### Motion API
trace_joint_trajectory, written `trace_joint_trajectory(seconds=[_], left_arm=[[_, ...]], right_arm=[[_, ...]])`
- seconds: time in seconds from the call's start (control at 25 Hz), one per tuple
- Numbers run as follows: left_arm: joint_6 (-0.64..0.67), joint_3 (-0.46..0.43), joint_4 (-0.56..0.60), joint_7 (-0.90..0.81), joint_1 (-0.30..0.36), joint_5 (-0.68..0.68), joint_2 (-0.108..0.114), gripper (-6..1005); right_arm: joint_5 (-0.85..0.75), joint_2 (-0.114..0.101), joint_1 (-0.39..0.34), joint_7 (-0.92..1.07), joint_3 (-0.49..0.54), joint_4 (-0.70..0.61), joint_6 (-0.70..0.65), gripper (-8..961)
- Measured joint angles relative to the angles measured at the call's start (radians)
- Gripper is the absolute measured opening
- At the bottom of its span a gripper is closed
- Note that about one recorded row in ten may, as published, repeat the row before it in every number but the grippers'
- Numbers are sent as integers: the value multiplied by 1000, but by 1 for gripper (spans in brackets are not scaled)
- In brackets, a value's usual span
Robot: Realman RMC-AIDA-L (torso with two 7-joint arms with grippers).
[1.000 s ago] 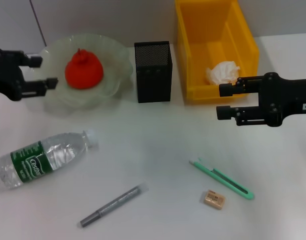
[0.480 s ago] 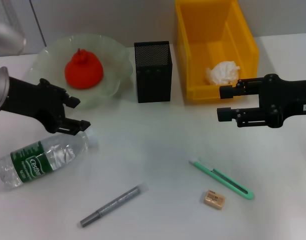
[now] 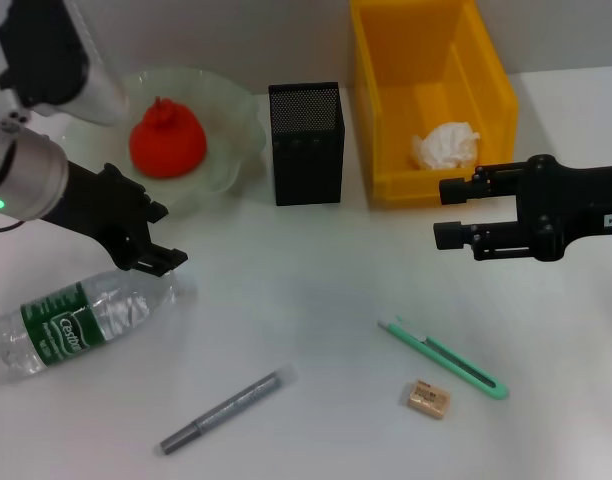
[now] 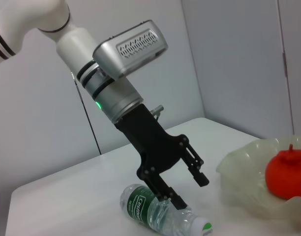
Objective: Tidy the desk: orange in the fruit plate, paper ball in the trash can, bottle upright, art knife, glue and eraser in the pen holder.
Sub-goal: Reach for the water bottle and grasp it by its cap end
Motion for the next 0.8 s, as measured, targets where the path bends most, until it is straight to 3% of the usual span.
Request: trace_joint_trajectory(seconds=[0.52, 0.8], left_arm=[[-45, 63, -129, -67, -85, 98, -7, 615], [-37, 109, -138, -83, -108, 102, -10, 611]], right_arm=[[-4, 0, -2, 0, 5, 1, 2, 631], [-11, 0, 0, 1, 4, 2, 3, 631]])
